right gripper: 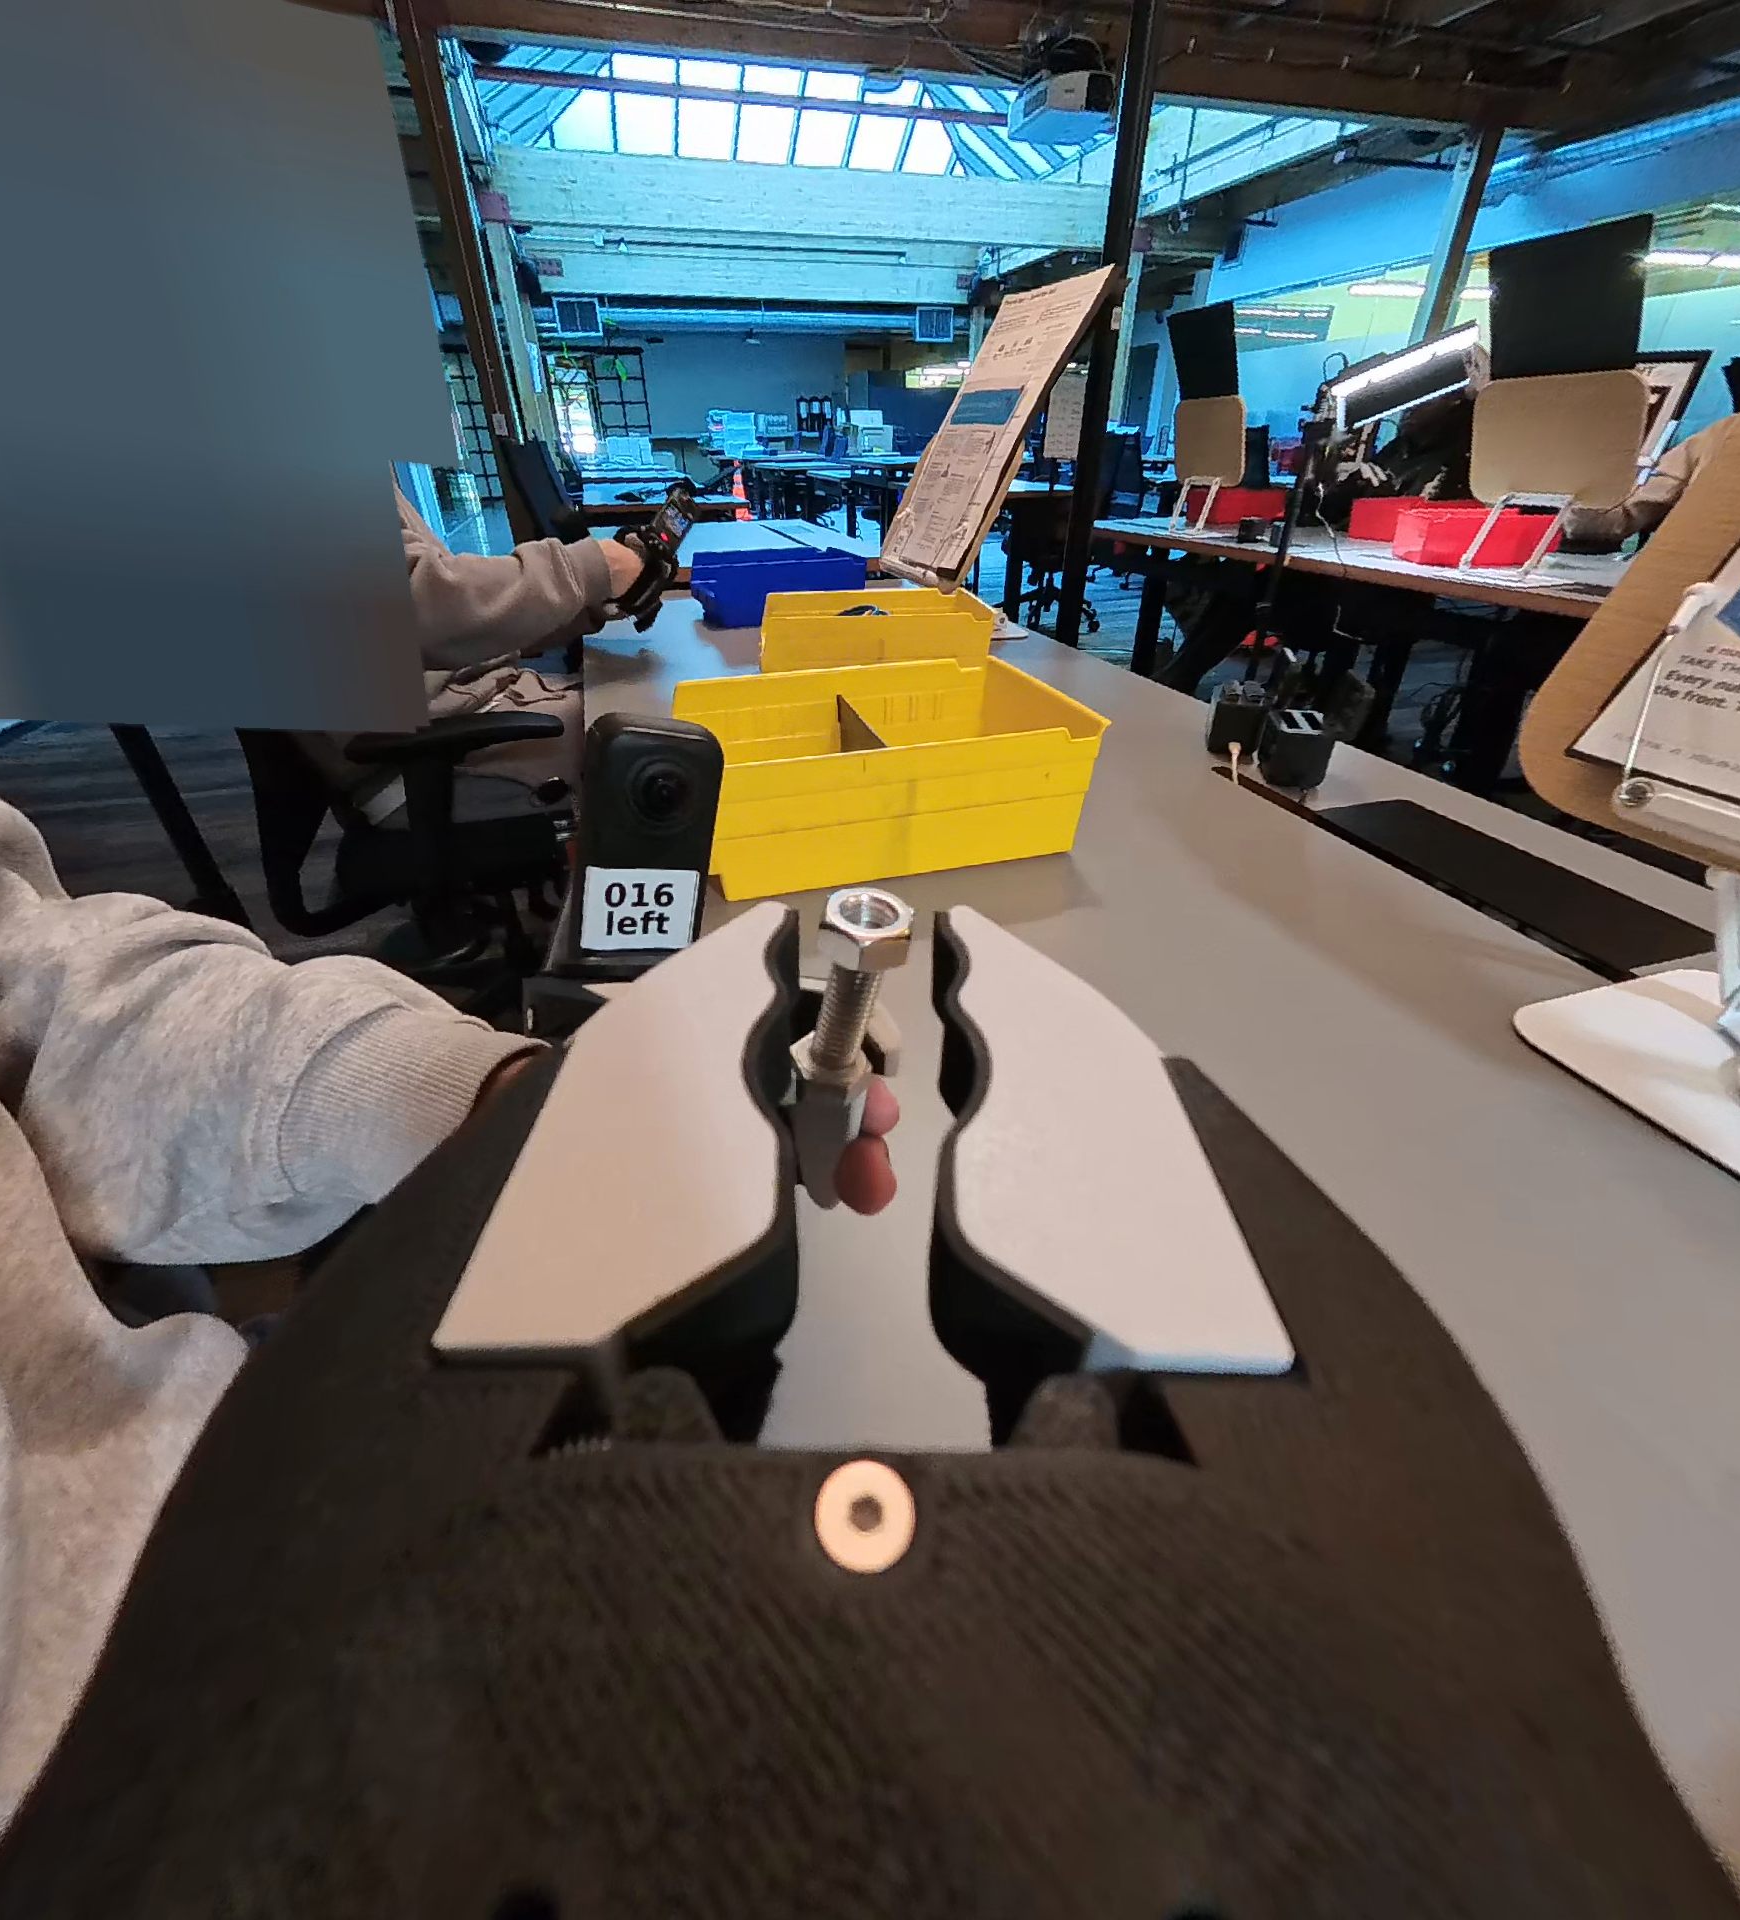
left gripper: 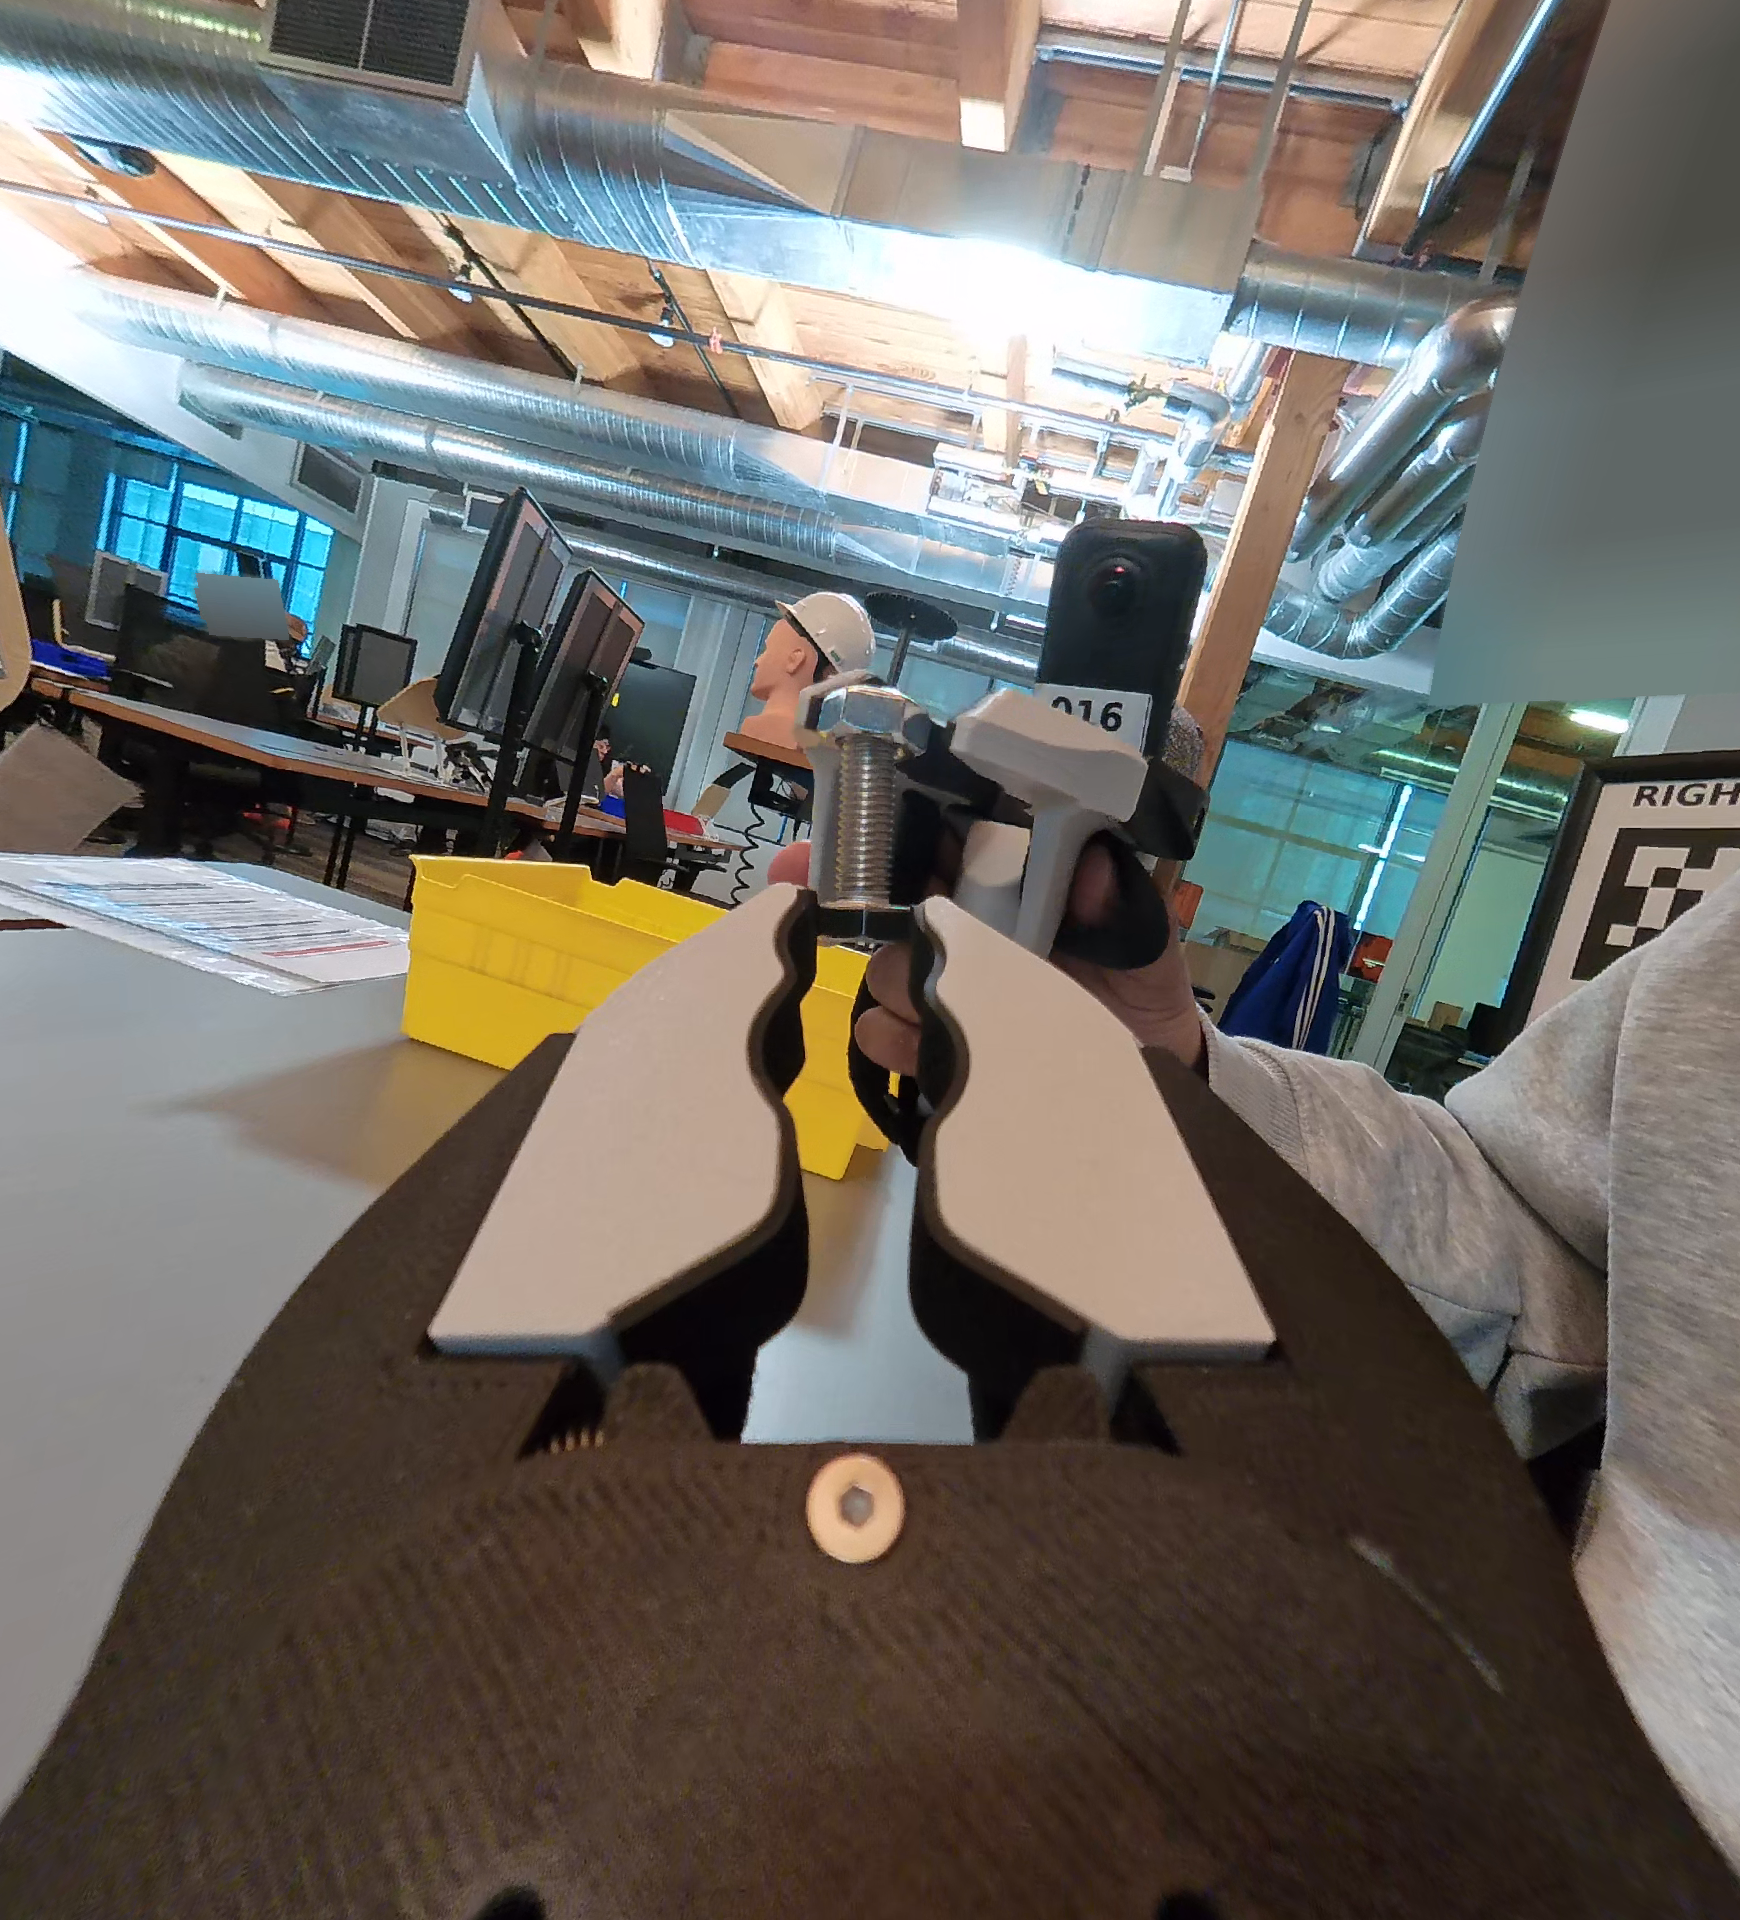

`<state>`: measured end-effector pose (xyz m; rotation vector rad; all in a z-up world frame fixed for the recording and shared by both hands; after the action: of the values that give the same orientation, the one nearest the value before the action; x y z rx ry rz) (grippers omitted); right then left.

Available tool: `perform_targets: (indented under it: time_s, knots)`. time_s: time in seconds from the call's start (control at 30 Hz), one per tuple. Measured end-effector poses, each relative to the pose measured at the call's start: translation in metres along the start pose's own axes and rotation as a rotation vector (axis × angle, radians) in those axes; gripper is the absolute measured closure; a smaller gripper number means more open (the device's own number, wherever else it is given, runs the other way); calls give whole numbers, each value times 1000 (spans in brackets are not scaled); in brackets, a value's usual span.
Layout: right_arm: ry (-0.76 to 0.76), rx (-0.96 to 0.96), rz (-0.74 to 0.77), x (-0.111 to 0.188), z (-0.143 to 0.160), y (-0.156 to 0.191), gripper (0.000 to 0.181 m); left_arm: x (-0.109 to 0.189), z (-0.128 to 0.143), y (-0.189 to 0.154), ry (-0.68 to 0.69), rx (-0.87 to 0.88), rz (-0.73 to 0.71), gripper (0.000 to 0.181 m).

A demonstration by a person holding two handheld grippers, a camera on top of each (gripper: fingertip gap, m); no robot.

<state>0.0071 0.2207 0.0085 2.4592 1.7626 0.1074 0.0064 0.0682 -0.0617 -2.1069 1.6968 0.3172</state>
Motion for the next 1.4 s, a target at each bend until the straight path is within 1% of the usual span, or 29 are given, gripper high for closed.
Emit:
perform_targets:
  time_s: [0.27, 0.5, 0.8, 1.0, 1.23, 1.33, 1.4]
  knots:
    - [14, -18, -18, -2, 2, 0, 155, 1, 0, 1, -2, 2, -9, 164]
    - [8, -28, -24, 1, 1, -2, 163, 2, -1, 3, -7, 3, -20, 164]
    - [5, -20, -22, 0, 1, -1, 158, 2, -1, 3, -6, 2, -22, 164]
    - [-3, -21, -30, 1, 1, -1, 165, 2, -1, 3, -6, 2, -23, 164]
    - [-2, -17, -24, 0, 1, 0, 160, 3, -2, 5, -5, -1, -39, 164]
    - [-8, 1, -37, 1, 0, 2, 169, 3, -2, 5, -6, -1, -43, 164]
    - [-11, 7, -25, 1, -1, 2, 170, 3, -2, 5, -4, -4, -43, 164]
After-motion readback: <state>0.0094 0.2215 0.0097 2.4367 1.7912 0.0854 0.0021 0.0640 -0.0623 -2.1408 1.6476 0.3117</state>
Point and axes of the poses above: each gripper's, where its closed fingertips meet, x back along the fingers, z out of its underside, y = z × x across the jaws, the point moved 9 cm from there along x, back along the fingers, and after that the axes turned 7 degrees about -x, right-handed, at the moved point
